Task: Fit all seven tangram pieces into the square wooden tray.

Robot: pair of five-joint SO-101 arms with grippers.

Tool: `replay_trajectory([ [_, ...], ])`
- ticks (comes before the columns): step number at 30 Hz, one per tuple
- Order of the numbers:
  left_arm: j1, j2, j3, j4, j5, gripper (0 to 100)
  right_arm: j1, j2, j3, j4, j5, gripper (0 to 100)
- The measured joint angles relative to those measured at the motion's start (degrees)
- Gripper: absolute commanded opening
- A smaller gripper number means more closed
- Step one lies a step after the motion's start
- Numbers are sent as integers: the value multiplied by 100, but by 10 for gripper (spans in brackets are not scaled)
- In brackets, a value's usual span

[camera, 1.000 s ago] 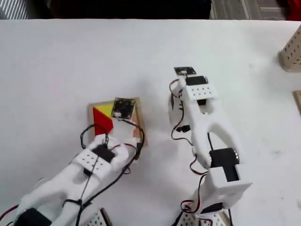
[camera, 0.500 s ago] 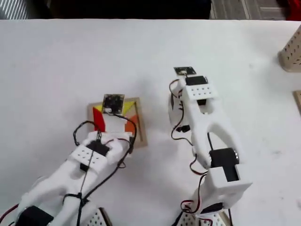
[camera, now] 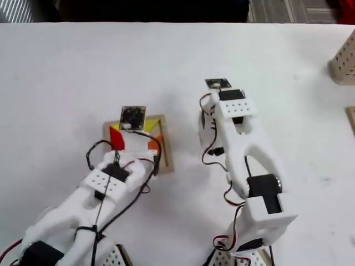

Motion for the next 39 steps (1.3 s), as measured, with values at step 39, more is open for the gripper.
replay_trajectory([
  [39, -62, 2602, -2031, -536, 26, 20, 176, 0, 0, 0, 0, 17],
])
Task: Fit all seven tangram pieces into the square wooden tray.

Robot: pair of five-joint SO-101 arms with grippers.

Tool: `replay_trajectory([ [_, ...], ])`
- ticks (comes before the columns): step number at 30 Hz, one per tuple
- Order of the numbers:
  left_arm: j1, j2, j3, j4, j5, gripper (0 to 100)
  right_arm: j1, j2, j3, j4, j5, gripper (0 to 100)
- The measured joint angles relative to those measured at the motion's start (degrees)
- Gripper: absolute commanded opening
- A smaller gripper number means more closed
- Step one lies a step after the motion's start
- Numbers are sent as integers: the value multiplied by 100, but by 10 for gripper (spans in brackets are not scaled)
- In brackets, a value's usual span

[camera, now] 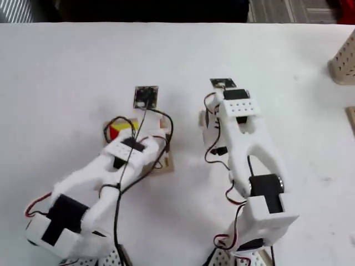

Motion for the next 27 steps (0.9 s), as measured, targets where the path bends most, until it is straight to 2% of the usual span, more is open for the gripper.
replay_trajectory([
  [13, -220, 44, -53, 9, 0, 20, -9, 0, 0, 0, 0, 17],
  [18, -229, 185, -70, -281, 0, 20, 9, 0, 0, 0, 0, 17],
  [27, -229, 642, -730, 0, 0, 20, 9, 0, 0, 0, 0, 17],
])
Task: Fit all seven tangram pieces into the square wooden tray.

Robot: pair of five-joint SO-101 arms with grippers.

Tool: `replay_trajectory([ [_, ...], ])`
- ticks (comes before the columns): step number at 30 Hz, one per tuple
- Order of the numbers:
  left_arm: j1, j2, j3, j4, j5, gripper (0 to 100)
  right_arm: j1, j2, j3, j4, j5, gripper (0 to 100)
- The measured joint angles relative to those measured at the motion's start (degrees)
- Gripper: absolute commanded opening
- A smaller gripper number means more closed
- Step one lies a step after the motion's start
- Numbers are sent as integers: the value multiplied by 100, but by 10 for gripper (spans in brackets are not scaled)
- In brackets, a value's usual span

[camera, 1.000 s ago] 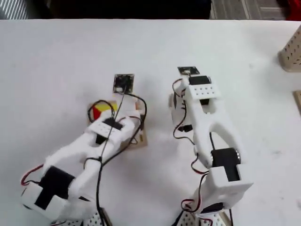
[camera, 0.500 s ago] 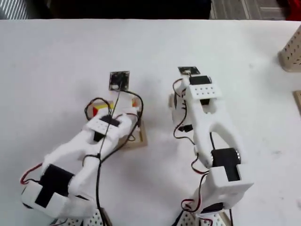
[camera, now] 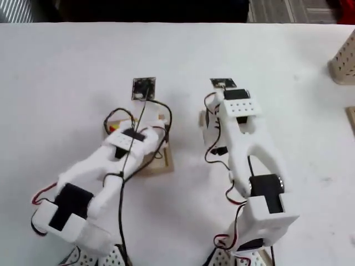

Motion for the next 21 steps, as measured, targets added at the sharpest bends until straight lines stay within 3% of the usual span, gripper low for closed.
replay_trajectory([
  [11, -220, -229, -9, 97, 9, 20, 0, -369, 88, -26, 0, 17],
  [21, -1002, -2919, 914, 949, -193, 21, 0, -369, 264, -369, 0, 17],
])
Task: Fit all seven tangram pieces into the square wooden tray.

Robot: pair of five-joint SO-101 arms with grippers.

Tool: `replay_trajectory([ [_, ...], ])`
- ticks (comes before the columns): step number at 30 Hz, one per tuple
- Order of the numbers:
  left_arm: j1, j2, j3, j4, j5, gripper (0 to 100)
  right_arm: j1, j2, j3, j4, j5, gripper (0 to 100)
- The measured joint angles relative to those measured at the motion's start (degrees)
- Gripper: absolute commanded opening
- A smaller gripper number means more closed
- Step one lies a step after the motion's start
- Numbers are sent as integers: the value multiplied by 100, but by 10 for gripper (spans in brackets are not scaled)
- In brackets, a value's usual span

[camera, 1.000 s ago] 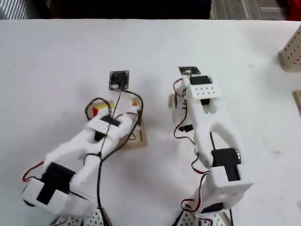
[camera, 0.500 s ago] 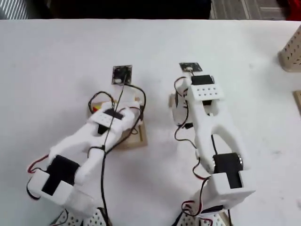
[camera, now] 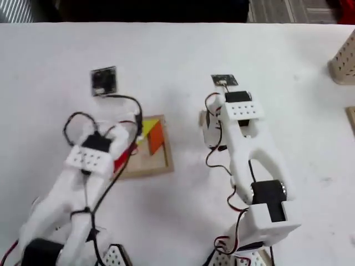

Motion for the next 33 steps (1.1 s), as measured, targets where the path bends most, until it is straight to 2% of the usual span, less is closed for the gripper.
replay_trajectory([
  [3, -501, -712, 334, 246, -624, 54, 0, 0, 0, 0, 0, 17],
  [6, -949, -967, 589, 466, -1160, 129, 0, 0, 0, 0, 0, 17],
  [12, -1187, -818, 607, 738, -1152, 306, 18, 0, 0, 0, 0, 17],
  [22, -1196, 712, -26, 589, -1125, 312, 422, 0, 0, -281, 0, 18],
  [28, -1213, 782, -70, 589, -1125, 312, 466, 211, 9, -976, 0, 21],
  [33, -1327, 782, -70, 589, -1125, 312, 756, 246, -149, -1046, 0, 128],
])
